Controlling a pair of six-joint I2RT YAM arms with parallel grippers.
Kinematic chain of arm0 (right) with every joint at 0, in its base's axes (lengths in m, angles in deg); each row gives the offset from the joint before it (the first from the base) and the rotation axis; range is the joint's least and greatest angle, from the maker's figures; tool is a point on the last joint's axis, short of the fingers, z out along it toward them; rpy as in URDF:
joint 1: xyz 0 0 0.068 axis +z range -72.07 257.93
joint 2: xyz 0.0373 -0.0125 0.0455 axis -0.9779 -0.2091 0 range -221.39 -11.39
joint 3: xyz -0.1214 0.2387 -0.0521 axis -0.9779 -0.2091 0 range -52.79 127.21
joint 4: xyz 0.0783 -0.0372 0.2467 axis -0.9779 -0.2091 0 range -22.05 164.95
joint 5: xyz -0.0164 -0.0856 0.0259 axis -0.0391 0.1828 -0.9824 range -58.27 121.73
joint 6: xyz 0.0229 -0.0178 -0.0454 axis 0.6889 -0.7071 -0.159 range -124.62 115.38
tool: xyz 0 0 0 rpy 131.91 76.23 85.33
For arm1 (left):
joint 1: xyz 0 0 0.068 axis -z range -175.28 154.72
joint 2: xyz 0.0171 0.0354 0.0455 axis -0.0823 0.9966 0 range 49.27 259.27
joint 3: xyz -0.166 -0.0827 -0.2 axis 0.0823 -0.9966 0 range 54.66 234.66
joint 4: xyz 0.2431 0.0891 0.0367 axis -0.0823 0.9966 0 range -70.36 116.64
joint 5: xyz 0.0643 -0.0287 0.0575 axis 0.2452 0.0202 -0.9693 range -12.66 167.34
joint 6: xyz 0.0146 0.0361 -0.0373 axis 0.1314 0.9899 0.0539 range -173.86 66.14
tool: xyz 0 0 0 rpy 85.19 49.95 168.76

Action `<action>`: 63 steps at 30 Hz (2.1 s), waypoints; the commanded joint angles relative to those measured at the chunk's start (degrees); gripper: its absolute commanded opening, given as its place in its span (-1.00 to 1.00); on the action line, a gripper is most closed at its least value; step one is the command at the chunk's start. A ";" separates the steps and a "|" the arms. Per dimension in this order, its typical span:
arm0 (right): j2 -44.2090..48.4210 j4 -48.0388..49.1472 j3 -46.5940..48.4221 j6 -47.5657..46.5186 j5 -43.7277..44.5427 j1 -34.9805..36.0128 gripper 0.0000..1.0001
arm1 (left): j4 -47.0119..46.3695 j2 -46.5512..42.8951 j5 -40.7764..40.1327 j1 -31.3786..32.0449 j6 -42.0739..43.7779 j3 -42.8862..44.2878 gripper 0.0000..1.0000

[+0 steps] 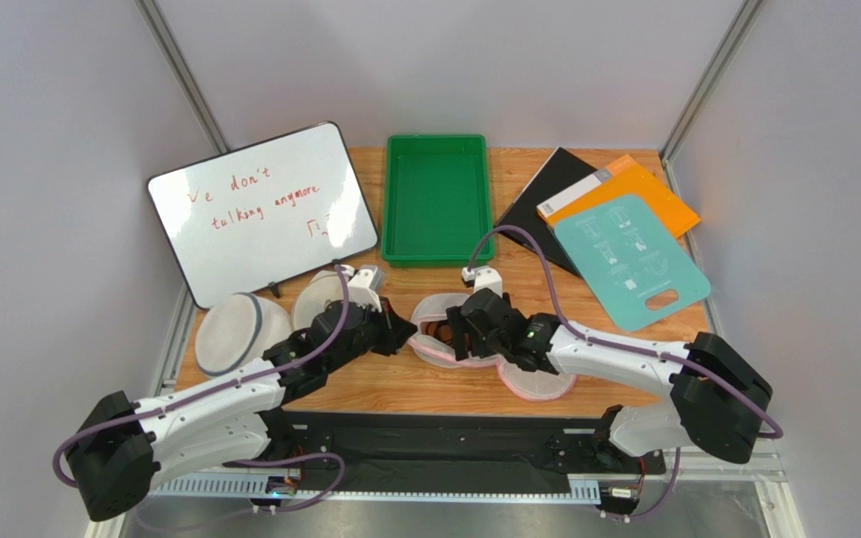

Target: Unzip the laundry bag and remove the bra

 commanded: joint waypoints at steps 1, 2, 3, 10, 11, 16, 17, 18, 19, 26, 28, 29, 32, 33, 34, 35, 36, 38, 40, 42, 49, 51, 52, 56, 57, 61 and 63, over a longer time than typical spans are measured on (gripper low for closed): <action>-0.55 0.60 1.61 1.51 2.34 0.19 0.59 | -0.34 -0.41 0.49 0.14 1.66 2.40 -1.00; -0.99 0.95 1.61 1.51 2.25 0.19 0.61 | -0.34 -0.41 0.66 0.06 1.75 2.40 -1.00; -2.21 1.47 1.61 1.07 1.99 0.19 0.61 | -0.34 -0.24 0.75 0.06 1.75 2.31 -1.00; -7.14 6.04 1.96 2.12 0.84 0.19 0.59 | -1.48 -0.32 1.98 0.06 1.84 1.43 -1.00; -7.32 6.48 1.79 2.39 0.84 0.19 0.54 | -1.39 -0.24 2.16 0.06 2.01 1.52 -1.00; -4.78 6.67 1.70 2.65 1.37 0.28 0.18 | -0.78 -0.32 2.77 0.06 2.36 1.60 -1.00; -4.07 6.32 1.87 2.13 1.46 0.28 -0.01 | -0.69 -0.32 2.77 0.06 2.45 1.60 -1.00; -2.59 5.97 2.40 1.69 1.55 0.28 -0.16 | -0.77 -0.24 2.86 0.14 2.45 1.60 -1.00; -1.88 5.79 2.66 1.34 1.63 0.20 -0.34 | -0.78 -0.06 3.04 0.06 2.54 1.60 -1.00; 4.27 4.20 4.95 -0.07 1.11 0.63 -0.98 | -0.51 1.26 3.21 0.06 2.98 2.31 -1.00; 5.33 4.55 4.95 -0.34 -0.11 0.63 -1.00 | -0.34 1.70 3.48 0.15 3.15 2.66 -1.00; 6.21 4.82 4.95 -0.42 -0.73 0.63 -1.00 | -0.34 1.79 3.48 0.15 3.15 2.75 -1.00; 8.23 4.47 5.21 -0.07 -3.11 0.55 -1.00 | 0.28 1.96 3.04 0.14 2.98 3.18 -1.00; 8.67 4.12 5.30 0.10 -3.63 0.63 -1.00 | 0.80 2.05 2.86 0.15 2.98 3.45 -1.00; 9.37 3.94 5.30 0.36 -4.34 0.72 -1.00 | 0.89 2.05 2.60 0.15 2.80 3.54 -1.00; 10.60 3.77 5.39 0.45 -4.78 0.72 -1.00 | 1.16 1.96 2.42 0.06 2.72 3.62 -1.00; 11.39 3.16 5.48 0.37 -5.13 0.63 -1.00 | 1.24 2.05 2.25 0.14 2.54 3.63 -1.00; 13.50 2.54 5.74 0.45 -5.31 0.72 -1.00 | 1.33 2.14 1.98 0.06 2.36 3.71 -1.00; 15.00 1.40 5.92 0.37 -5.48 0.63 -1.00 | 2.03 2.14 1.20 0.06 1.93 3.98 -1.00; 17.20 0.52 6.44 0.45 -6.10 0.63 -1.00 | 3.08 2.14 0.49 0.06 1.75 4.24 -1.00; 23.70 -0.98 8.03 1.07 -6.36 0.72 -1.00 | 4.67 2.75 -0.66 0.14 1.48 4.68 -1.00; 25.20 -0.98 8.55 1.24 -6.01 0.72 -1.00 | 4.76 3.36 -0.39 0.06 1.66 4.77 -1.00; 25.72 -1.07 9.08 1.25 -5.75 0.72 -1.00 | 4.76 3.46 -0.04 0.14 1.75 4.77 -1.00; 26.34 -1.07 10.92 0.46 -4.87 0.63 -1.00 | 4.93 4.07 0.23 0.14 1.84 4.77 -1.00; 26.43 -0.90 11.36 0.19 -5.04 0.63 -1.00 | 5.02 4.16 0.23 0.06 1.92 4.77 -1.00; 27.13 0.33 13.04 -0.07 -5.48 0.55 -1.00 | 5.29 4.16 0.14 0.14 2.10 4.77 -1.00; 27.40 1.21 13.74 0.10 -6.44 0.55 -1.00 | 5.73 4.42 -0.04 0.06 2.27 4.86 -1.00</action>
